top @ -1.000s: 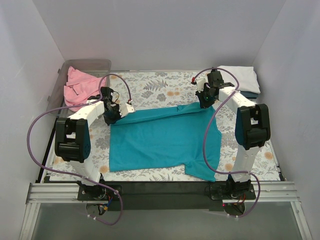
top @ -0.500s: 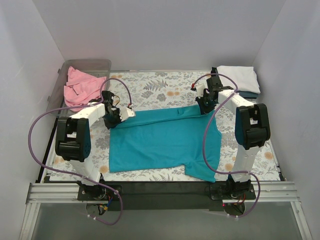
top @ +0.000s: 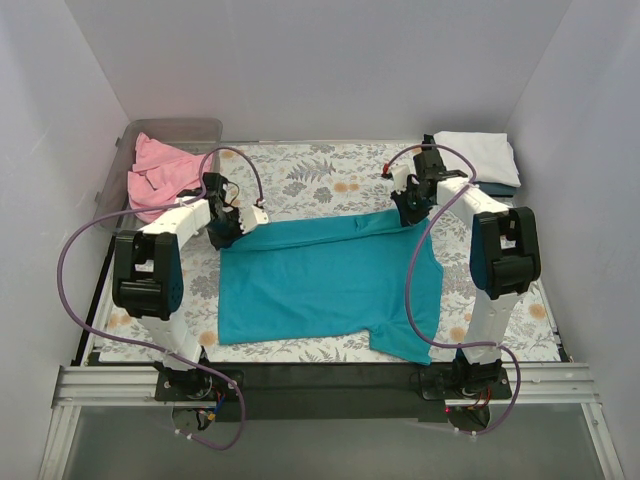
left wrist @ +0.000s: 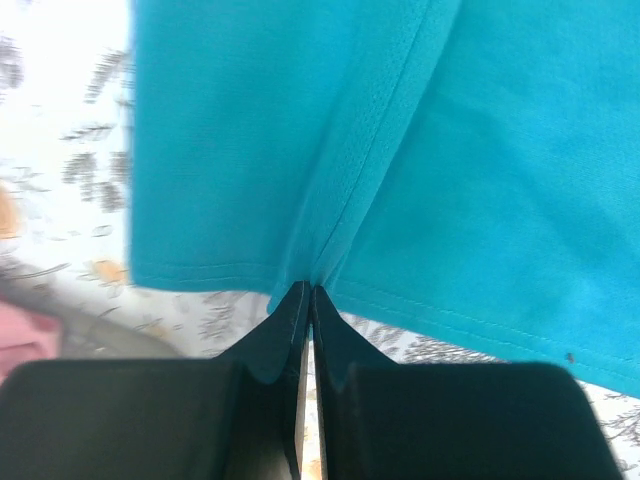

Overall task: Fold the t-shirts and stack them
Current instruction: Fold the tshirt

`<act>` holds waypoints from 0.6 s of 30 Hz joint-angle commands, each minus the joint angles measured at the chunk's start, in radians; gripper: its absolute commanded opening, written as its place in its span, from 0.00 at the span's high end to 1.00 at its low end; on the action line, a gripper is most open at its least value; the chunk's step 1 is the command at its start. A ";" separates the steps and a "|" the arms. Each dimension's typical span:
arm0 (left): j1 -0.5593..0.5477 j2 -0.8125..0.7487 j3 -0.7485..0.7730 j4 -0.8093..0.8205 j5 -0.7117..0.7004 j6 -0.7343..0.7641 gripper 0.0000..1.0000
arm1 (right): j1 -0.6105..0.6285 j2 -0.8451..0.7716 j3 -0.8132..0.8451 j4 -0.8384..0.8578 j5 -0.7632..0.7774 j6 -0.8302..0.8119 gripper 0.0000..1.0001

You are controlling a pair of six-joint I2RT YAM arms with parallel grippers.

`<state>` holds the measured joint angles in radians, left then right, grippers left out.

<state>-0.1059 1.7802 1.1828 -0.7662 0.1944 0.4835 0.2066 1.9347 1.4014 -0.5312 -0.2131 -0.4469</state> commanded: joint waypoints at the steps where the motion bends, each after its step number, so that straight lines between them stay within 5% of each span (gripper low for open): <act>1: 0.011 -0.028 0.067 -0.033 0.010 -0.002 1.00 | -0.007 -0.054 0.065 -0.015 -0.020 0.001 0.99; 18: 0.017 0.022 0.009 -0.012 -0.006 0.017 1.00 | -0.007 -0.023 -0.028 -0.012 -0.032 -0.032 0.99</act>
<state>-0.0940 1.8004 1.1976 -0.7795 0.1936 0.4900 0.2047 1.9072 1.3777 -0.5381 -0.2314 -0.4561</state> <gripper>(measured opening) 0.010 0.021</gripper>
